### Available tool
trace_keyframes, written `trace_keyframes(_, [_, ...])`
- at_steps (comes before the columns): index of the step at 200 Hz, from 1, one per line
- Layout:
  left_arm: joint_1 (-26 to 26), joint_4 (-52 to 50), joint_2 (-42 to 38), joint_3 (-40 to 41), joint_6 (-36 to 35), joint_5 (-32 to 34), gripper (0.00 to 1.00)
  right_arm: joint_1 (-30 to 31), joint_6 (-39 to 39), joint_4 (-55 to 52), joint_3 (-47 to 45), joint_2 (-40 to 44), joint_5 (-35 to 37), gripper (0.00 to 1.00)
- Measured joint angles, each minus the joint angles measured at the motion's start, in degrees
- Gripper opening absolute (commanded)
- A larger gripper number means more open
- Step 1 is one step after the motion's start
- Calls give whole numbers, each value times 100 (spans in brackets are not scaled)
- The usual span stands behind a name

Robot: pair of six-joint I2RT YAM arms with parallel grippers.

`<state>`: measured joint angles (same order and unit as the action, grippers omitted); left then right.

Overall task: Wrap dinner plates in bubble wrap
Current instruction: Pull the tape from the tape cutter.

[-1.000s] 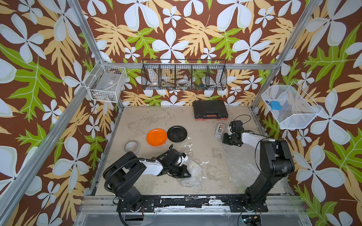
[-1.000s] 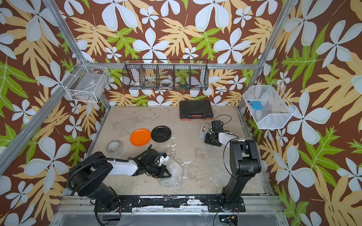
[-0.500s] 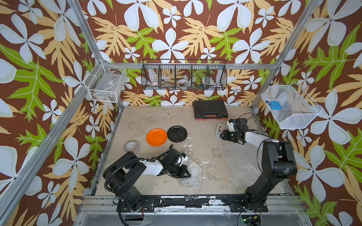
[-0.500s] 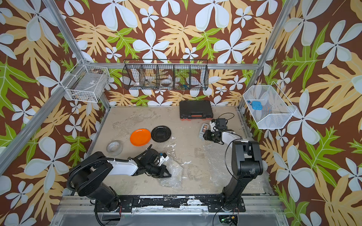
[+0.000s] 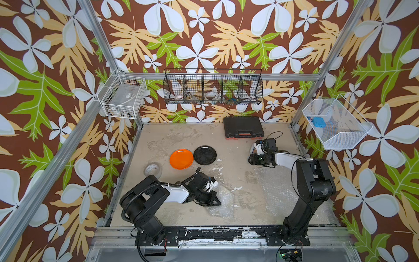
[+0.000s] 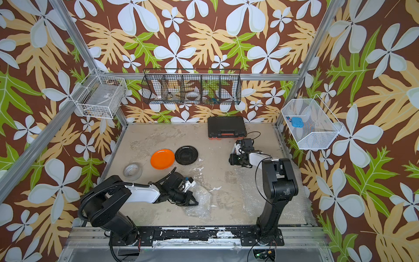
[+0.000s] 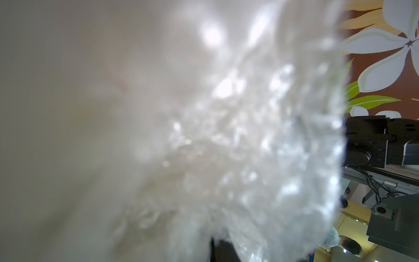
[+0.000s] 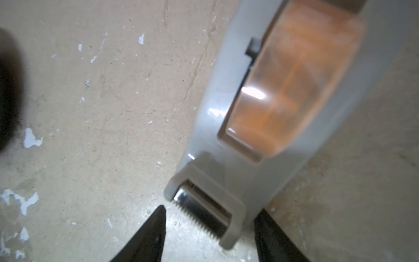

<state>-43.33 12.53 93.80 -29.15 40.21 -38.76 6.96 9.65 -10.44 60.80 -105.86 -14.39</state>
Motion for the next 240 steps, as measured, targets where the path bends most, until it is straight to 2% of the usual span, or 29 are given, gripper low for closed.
trace_keyframes(29, [0, 0, 2, 0, 0, -2, 8, 168, -83, -83, 63, -46, 636, 43])
trace_keyframes(72, [4, 2, 11, 0, -9, -13, 8, 289, -96, -118, 61, -63, 1034, 35])
trace_keyframes(93, [4, 4, 13, -2, -15, -17, 8, 332, -83, -120, 39, -50, 1102, 35])
trace_keyframes(111, [7, 9, 22, -2, -17, -33, 8, 413, -33, -164, 57, -46, 1213, 41])
trace_keyframes(135, [7, 11, 22, -2, -17, -35, 8, 538, 50, -326, 118, -42, 1314, 42])
trace_keyframes(159, [7, 15, 22, 0, -17, -37, 8, 595, 127, -503, 188, -52, 1434, 32])
trace_keyframes(189, [7, 63, 22, 22, -17, -42, 8, 634, 219, -638, 232, -59, 1491, 30])
trace_keyframes(240, [7, 83, 31, 28, -17, -55, 8, 704, 260, -669, 321, -127, 1325, 13])
